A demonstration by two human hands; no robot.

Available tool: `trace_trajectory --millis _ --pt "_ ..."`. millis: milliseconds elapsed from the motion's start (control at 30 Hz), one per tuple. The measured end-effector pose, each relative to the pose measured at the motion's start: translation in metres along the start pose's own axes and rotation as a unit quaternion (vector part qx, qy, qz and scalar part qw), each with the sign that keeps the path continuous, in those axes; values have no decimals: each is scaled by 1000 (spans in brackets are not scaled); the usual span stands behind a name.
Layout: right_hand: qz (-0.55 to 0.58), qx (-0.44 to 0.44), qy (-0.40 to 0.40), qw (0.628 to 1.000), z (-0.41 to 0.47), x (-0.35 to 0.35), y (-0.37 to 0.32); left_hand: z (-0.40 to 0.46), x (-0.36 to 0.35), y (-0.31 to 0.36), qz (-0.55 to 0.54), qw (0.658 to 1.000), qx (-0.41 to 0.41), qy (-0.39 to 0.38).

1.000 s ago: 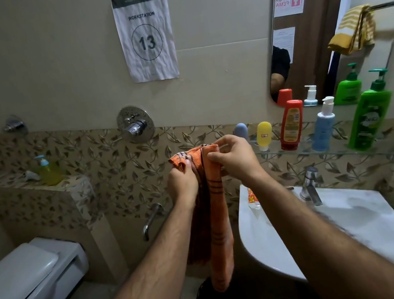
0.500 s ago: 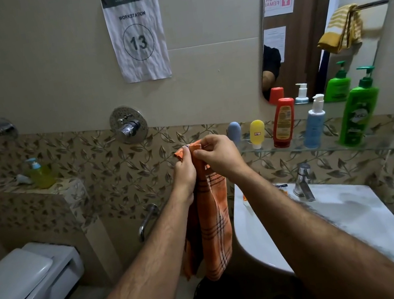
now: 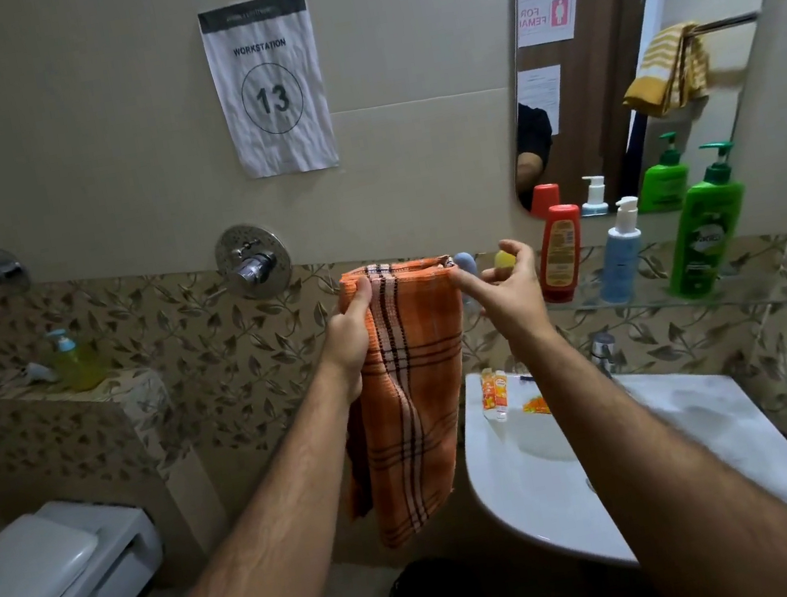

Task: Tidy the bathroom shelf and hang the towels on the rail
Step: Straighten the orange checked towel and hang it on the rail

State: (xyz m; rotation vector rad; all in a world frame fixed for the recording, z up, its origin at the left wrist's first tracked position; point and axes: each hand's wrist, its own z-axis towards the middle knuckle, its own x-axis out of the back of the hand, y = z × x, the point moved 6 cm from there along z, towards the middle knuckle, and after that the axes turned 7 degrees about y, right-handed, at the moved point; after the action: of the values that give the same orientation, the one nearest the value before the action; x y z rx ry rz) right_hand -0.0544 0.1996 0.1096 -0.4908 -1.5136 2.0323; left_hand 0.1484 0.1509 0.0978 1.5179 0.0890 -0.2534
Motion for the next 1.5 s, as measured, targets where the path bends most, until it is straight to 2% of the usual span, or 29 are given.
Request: trace_trajectory --millis 67,133,200,267,333,433,533,633,833,933,1033,1133,1233,1333,1433,1500 --pt "16 -46 -130 990 -3 -4 7 -2 -7 7 -35 999 6 -39" --pt "49 -67 -258 963 -12 -9 7 -4 -15 12 -52 996 8 -75" --pt "71 -45 -301 950 -20 -9 -2 -8 -20 14 -51 993 15 -104" --pt "89 -32 -265 960 -21 -3 -13 -7 -24 12 -49 992 9 -119" --pt "107 -16 -226 968 -20 7 -26 -6 -22 11 -43 994 -3 -99" --pt "82 -4 -219 972 -16 18 -39 -1 -26 6 -36 996 -6 -76" --pt "55 0 -228 972 -14 26 -45 -1 -39 7 -38 993 -15 -113" --pt "88 7 -195 977 -11 35 -49 -4 -52 15 -47 988 -27 -146" --pt "98 33 -179 978 -9 48 -51 -5 -60 19 -16 986 -60 -156" --pt "137 2 -135 981 -4 53 -42 -7 -67 20 3 982 -79 -172" --pt "158 -27 -94 983 -1 53 -39 -4 -71 18 16 983 -65 -171" --pt "103 18 -73 992 3 54 -49 0 -68 13 -30 982 -39 -183" --pt "88 50 -23 995 12 64 -63 -1 -72 -1 -46 967 -37 -247" --pt "68 56 -1 996 17 77 -75 -4 -87 -8 -27 977 -22 -211" --pt "56 59 7 997 23 99 -91 -3 -116 -2 -82 983 -21 -160" --pt "80 75 -7 994 28 120 -100 -3 -142 7 -130 977 -29 -165"
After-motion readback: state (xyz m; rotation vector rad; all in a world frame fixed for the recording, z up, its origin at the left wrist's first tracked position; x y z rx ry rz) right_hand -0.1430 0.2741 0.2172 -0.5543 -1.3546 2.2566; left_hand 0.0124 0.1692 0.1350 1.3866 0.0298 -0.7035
